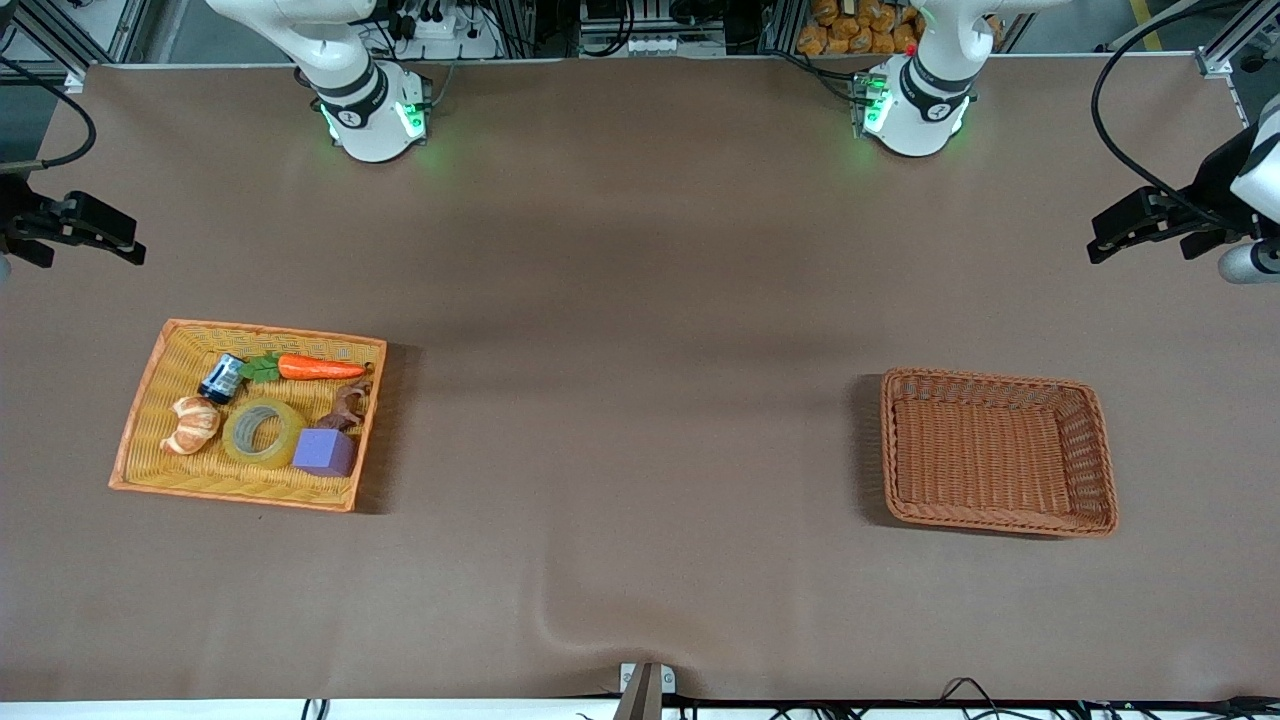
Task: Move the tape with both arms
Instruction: 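Reach the right gripper down to the yellow tape roll in the tray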
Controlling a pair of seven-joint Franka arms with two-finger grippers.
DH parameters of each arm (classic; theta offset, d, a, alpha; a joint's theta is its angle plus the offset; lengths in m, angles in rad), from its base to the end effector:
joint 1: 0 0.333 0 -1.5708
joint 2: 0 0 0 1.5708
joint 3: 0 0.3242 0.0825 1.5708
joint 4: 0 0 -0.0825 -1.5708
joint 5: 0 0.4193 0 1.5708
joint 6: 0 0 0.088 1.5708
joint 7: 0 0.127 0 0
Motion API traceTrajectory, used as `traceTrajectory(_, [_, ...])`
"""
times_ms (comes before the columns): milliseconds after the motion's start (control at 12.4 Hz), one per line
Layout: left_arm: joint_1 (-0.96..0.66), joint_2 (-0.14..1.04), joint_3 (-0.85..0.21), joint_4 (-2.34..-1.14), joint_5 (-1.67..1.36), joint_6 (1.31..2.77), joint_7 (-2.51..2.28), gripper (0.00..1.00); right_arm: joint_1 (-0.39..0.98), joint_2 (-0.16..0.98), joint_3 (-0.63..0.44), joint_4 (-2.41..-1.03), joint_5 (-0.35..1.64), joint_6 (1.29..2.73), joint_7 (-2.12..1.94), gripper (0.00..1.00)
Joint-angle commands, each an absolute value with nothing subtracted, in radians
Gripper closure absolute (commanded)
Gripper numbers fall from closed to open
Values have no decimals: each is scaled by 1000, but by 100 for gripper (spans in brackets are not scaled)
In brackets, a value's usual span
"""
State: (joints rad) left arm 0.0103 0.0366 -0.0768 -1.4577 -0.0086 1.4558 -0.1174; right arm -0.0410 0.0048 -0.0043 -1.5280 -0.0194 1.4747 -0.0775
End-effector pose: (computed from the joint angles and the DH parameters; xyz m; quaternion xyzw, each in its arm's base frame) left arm 0.5878 -0.0394 0.6380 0.9995 0.0250 -0.0196 0.0039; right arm 0.5797 -0.0289 0.6233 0.9994 0.0154 -0.0296 0.0079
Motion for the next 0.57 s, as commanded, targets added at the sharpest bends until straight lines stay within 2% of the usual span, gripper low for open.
traceTrajectory(0, [12,34,-84,-1445,9,1433,-106,0,-68,2,28,-1517,-31,1468,-78,0])
traceTrajectory(485, [15,31,-81,-1450,8,1433,-101,0,-58,2,25,-1513,-21,1497,-78,0])
